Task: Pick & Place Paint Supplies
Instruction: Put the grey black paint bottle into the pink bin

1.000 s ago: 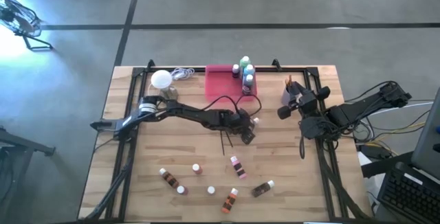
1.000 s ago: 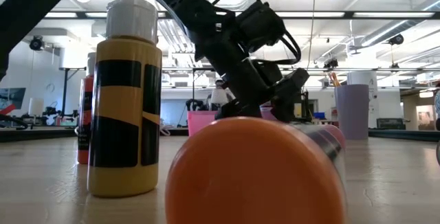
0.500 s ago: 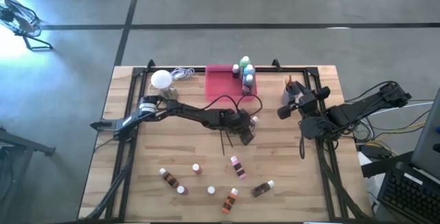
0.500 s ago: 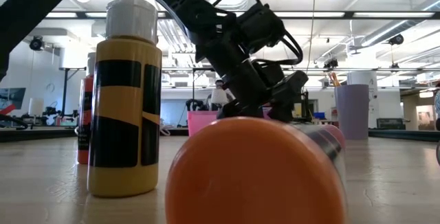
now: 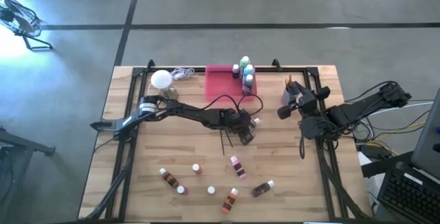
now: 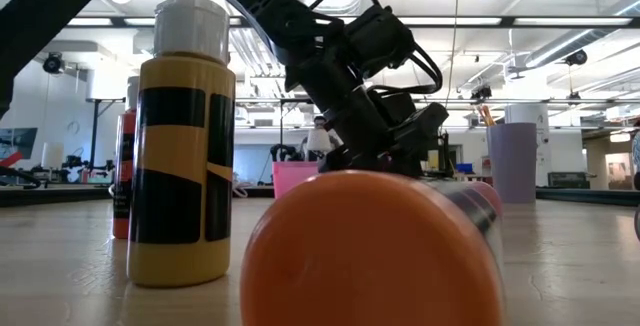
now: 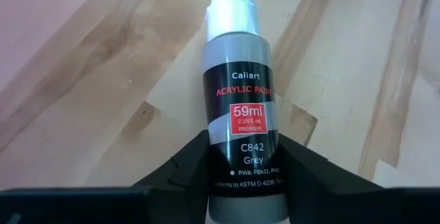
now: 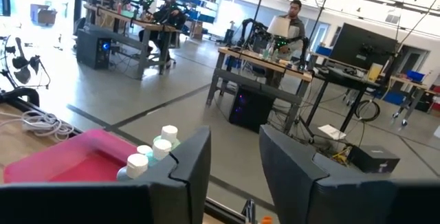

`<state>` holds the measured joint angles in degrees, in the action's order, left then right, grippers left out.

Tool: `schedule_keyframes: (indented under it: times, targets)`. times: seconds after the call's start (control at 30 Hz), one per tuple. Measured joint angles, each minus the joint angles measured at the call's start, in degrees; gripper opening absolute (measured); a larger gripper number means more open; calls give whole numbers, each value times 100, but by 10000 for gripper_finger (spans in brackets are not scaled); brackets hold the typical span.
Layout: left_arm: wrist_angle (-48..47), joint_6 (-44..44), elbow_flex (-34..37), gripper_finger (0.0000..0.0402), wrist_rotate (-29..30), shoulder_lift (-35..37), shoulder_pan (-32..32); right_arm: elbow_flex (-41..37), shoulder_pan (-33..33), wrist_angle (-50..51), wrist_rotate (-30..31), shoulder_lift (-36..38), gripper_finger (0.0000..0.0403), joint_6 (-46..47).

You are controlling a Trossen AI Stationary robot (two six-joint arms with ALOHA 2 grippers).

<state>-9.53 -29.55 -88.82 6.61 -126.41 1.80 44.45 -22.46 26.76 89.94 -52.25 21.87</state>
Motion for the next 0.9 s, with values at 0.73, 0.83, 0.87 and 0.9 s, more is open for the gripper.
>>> schedule_keyframes:
  times: [0.73,0.83,0.87,0.9]
  targets:
    - [-91,440,-98,145,-199,17,-4,0,1,2,-3,0,60,0]
    - [-91,438,-94,145,-203,22,-4,0,1,0,-3,0,59,1]
    - [-93,436,-94,145,-227,22,-4,0,1,0,-4,0,60,2]
    - [-96,434,-94,145,-293,24,-3,0,1,0,-5,0,62,2]
